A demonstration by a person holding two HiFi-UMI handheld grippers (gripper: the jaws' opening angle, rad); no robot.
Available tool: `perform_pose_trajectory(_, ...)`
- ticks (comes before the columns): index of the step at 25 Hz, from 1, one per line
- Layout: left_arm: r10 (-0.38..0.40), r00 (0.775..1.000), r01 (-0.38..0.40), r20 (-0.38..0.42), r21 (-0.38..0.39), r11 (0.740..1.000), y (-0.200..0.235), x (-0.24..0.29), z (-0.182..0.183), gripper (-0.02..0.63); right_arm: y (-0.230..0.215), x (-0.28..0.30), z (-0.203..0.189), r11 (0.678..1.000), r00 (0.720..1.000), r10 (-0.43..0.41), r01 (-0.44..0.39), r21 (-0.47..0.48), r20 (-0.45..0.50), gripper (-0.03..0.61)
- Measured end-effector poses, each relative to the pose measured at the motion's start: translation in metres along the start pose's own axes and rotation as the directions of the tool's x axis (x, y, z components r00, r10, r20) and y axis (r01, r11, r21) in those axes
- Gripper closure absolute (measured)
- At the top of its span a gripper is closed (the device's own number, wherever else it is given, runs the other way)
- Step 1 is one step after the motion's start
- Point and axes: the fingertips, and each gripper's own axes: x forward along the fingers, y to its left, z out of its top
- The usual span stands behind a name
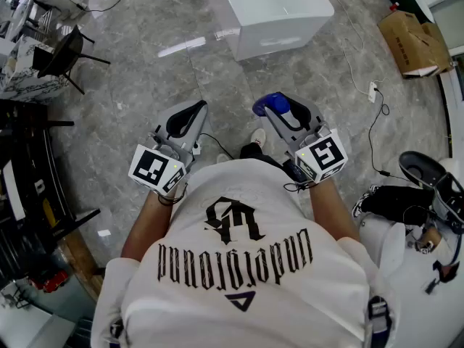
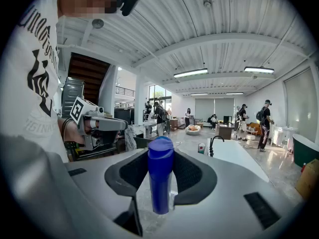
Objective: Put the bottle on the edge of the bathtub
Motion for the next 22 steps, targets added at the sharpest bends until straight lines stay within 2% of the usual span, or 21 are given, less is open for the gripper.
perform_pose_trajectory(12,-0.013,1.0,0.013,0.002,-0.009,1.0,0.008,0.0,-0.002,0.598,-0.007,0.005,0.005,1.0,1.0,-0.028,0.028,-0.004,-0.013,0.424)
perform_pose_trajectory(22,0.006,1.0,-0.007,-0.03,-0.02,1.0,0.02,0.056,-0.006,0.598,-0.064,0.014,0.001,1.0,1.0,0.014,-0.014,0.0,-0.01,0.423)
